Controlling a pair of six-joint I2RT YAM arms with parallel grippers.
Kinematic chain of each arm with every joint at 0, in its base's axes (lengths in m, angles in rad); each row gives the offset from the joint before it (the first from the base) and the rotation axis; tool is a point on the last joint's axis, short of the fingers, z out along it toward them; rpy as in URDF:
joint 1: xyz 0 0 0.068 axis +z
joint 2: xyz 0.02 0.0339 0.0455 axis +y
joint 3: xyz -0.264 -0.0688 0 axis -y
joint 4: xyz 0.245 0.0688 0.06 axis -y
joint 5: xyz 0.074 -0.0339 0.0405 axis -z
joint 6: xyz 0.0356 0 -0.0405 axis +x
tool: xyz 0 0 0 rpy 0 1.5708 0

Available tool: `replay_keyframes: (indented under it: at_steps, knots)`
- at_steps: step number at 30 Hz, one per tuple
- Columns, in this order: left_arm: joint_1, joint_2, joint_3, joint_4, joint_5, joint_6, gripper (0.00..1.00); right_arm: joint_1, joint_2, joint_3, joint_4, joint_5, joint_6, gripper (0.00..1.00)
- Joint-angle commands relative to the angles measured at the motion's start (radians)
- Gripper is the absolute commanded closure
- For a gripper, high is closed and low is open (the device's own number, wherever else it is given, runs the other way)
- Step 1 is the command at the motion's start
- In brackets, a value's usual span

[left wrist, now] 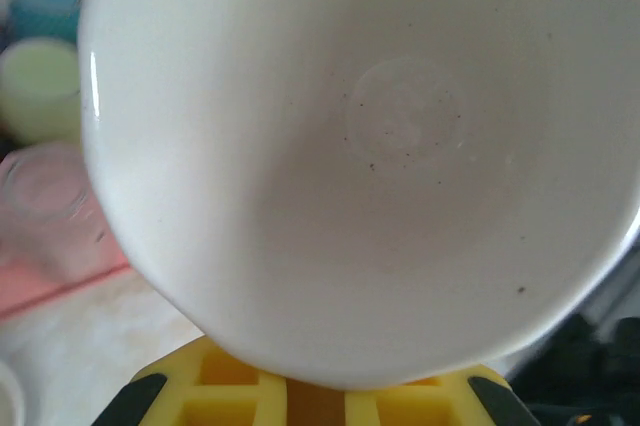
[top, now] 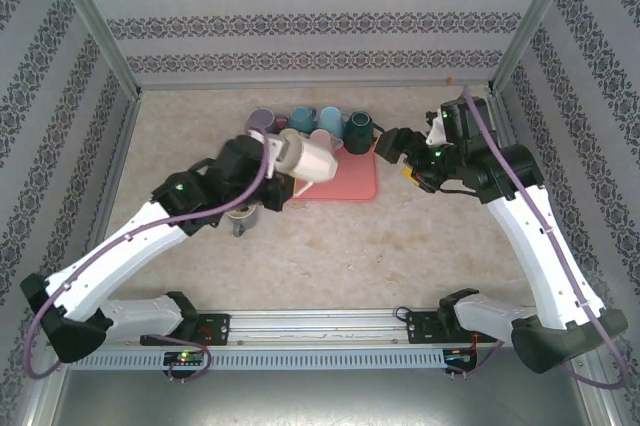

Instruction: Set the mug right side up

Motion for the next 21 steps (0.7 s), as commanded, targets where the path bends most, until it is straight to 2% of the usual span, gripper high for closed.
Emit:
replay_keyframes:
  at_steps: [1, 4, 8, 16, 21]
  knots:
    - [-0.11, 0.016, 0.054, -0.239, -0.203, -0.102, 1.0, 0.063, -0.038, -0.006, -0.024, 0.213, -0.13, 0.14]
    - [-0.173, 0.104, 0.09, -0.351, -0.312, -0.244, 1.0, 0.079, -0.059, -0.039, 0.018, 0.209, -0.117, 0.14]
    - [-0.247, 0.231, 0.119, -0.438, -0.433, -0.346, 1.0, 0.104, -0.065, -0.051, 0.018, 0.215, -0.126, 0.13]
    - [-0.256, 0.316, 0.055, -0.367, -0.518, -0.396, 1.0, 0.133, -0.11, -0.09, 0.03, 0.217, -0.155, 0.1]
    - [-0.234, 0.363, 0.021, -0.335, -0.49, -0.398, 1.0, 0.134, -0.131, -0.126, 0.027, 0.21, -0.148, 0.1]
